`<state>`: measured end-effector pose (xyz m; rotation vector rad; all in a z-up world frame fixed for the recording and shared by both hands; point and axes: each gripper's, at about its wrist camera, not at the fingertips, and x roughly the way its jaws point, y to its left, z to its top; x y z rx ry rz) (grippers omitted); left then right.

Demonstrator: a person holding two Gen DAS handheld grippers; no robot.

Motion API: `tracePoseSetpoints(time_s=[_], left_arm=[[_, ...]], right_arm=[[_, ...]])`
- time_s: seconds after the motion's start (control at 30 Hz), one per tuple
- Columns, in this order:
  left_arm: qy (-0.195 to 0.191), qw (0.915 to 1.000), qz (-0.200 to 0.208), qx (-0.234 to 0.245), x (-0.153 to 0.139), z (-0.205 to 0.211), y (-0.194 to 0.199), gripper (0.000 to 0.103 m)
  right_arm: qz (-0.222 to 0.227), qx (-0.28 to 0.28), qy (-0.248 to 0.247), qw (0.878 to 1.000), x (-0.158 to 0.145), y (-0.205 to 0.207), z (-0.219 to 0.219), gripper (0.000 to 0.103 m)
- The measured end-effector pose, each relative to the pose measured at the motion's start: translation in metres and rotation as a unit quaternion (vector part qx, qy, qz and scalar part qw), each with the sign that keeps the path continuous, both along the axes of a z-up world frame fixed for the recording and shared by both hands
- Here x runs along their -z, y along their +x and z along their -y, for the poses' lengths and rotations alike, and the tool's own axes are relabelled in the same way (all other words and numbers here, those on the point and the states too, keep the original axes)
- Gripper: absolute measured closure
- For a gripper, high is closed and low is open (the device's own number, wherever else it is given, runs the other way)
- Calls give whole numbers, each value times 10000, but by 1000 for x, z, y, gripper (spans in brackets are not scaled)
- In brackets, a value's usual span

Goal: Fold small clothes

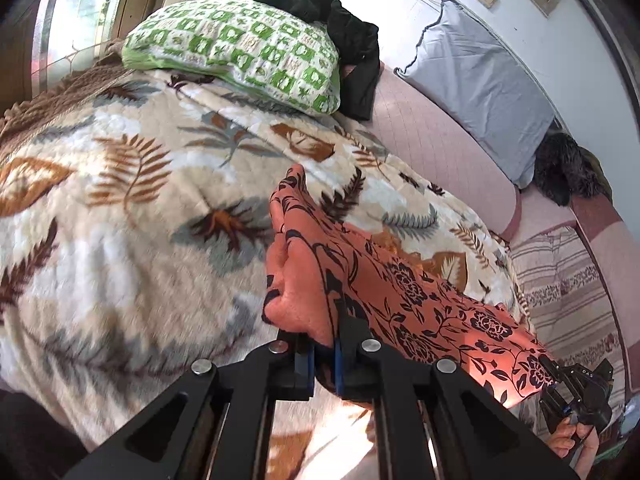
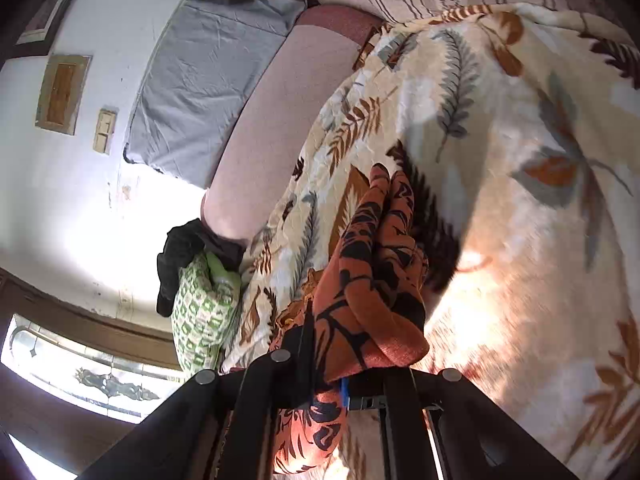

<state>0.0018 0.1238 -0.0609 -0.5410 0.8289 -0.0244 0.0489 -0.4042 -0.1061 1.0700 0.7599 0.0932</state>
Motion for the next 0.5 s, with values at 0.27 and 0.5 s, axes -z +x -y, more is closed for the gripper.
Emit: tracePoseSetpoints(time_s=[0.27,0.5], left_arm=[[-536,9902,-1287,-10,98,-28,-29,78],[388,9981,-374,-314,39,-55,-18,25]], right_arm=[[-1417,-299,18,9895,108,-93,19,82],[-1126,-350,-1026,9877,55,-86,39,49]])
